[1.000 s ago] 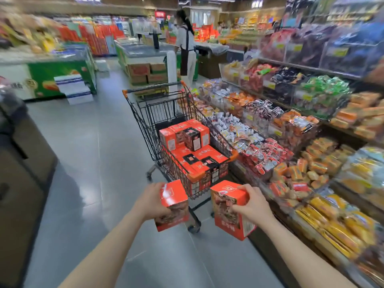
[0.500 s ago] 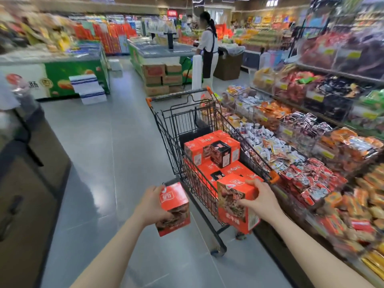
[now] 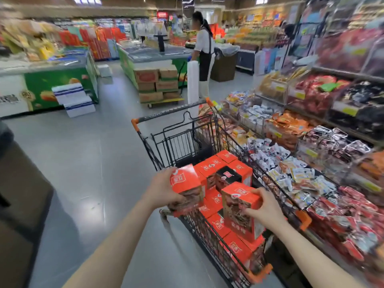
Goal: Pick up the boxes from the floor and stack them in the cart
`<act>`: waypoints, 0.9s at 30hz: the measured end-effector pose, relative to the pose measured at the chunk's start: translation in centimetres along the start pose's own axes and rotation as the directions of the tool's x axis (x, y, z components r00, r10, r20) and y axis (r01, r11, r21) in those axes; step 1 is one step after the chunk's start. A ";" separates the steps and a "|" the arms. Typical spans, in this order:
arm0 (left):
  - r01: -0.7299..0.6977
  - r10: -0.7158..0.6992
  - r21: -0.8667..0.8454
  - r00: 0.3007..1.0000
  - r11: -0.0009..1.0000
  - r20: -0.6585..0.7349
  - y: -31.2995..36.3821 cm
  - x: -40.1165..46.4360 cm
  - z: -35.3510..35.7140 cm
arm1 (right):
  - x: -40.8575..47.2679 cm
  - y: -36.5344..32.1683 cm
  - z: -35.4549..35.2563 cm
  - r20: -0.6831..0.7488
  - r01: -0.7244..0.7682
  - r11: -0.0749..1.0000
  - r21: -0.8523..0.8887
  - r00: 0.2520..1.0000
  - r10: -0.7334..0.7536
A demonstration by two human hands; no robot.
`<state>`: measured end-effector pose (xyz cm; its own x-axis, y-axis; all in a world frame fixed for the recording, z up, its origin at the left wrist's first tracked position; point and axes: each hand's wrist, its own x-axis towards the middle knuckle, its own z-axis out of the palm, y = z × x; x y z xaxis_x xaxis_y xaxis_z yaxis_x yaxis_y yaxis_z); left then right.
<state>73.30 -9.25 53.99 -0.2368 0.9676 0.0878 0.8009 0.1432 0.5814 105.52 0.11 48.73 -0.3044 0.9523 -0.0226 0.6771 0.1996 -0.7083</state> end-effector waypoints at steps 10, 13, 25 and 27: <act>-0.334 0.298 0.053 0.892 0.941 0.340 0.3 15.2 9.0 | 4.1 4.1 -0.3 -0.131 -0.309 0.951 -0.009 0.943 0.305; -0.423 0.360 0.034 0.807 0.905 0.469 -0.9 18.7 12.7 | 4.3 4.8 0.8 -0.158 -0.423 0.906 0.031 0.893 0.422; -0.794 0.559 -0.072 0.358 0.604 0.747 -3.9 27.5 20.8 | 3.7 0.2 8.6 -0.316 -0.670 0.667 0.325 0.588 0.745; -0.845 0.590 -0.064 0.313 0.530 0.744 -4.0 27.8 21.9 | 3.3 -0.1 9.6 -0.293 -0.678 0.648 0.346 0.578 0.761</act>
<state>75.51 21.66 36.42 0.8075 0.5425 -0.2315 0.5895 -0.7554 0.2862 98.03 0.99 41.98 0.5361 0.7703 -0.3452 0.4134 -0.5961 -0.6883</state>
